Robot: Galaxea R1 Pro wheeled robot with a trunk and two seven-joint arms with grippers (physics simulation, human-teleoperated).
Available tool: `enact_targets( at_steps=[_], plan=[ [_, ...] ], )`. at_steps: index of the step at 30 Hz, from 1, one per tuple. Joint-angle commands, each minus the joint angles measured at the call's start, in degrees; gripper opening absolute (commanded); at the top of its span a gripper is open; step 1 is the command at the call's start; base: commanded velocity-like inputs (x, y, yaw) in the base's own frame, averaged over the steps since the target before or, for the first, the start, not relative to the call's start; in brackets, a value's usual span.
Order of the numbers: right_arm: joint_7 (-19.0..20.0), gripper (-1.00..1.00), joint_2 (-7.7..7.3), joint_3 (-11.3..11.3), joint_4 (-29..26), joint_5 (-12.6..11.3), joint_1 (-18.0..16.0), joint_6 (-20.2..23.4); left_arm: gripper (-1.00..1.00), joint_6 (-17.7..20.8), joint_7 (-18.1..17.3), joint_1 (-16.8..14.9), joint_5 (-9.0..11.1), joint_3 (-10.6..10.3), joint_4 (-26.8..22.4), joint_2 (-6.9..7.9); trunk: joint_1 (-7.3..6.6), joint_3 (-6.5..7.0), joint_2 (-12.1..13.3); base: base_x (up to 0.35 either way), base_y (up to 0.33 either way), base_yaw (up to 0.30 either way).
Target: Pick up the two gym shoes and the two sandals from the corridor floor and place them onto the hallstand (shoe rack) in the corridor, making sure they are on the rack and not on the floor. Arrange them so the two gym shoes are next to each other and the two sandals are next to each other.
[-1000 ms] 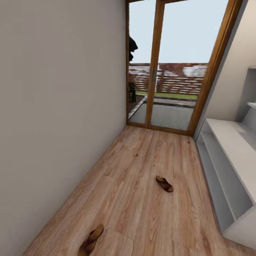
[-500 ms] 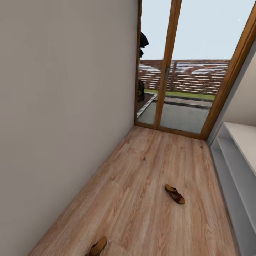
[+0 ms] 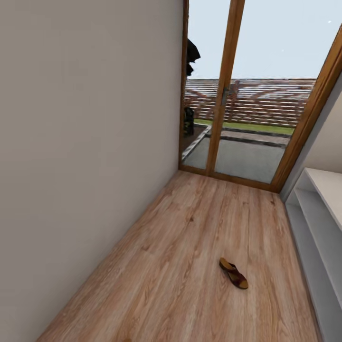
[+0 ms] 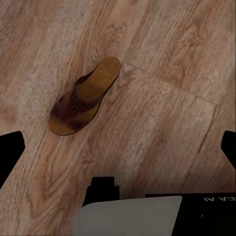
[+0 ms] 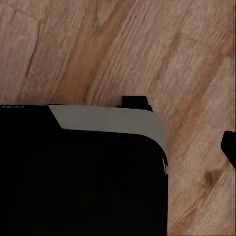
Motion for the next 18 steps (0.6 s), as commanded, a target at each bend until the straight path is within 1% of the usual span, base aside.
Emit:
enact_targets(
  at_steps=[1,12,18],
  plan=[
    [0.0,1.0,0.0,0.0,0.0,0.0,0.0,0.0,1.0,0.0,0.0,0.0,0.0,0.0,0.0,0.0,0.0,0.0,0.0,0.246,-0.242,0.002],
    [0.0,1.0,0.0,0.0,0.0,0.0,0.0,0.0,1.0,0.0,0.0,0.0,0.0,-0.1,0.2,0.0,0.0,0.0,0.0,0.22,-0.265,0.0],
    [0.0,1.0,0.0,0.0,0.0,0.0,0.0,0.0,1.0,0.0,0.0,0.0,-0.1,-0.2,0.4,0.0,0.0,0.0,0.0,0.102,-0.29,0.0]
  ],
)
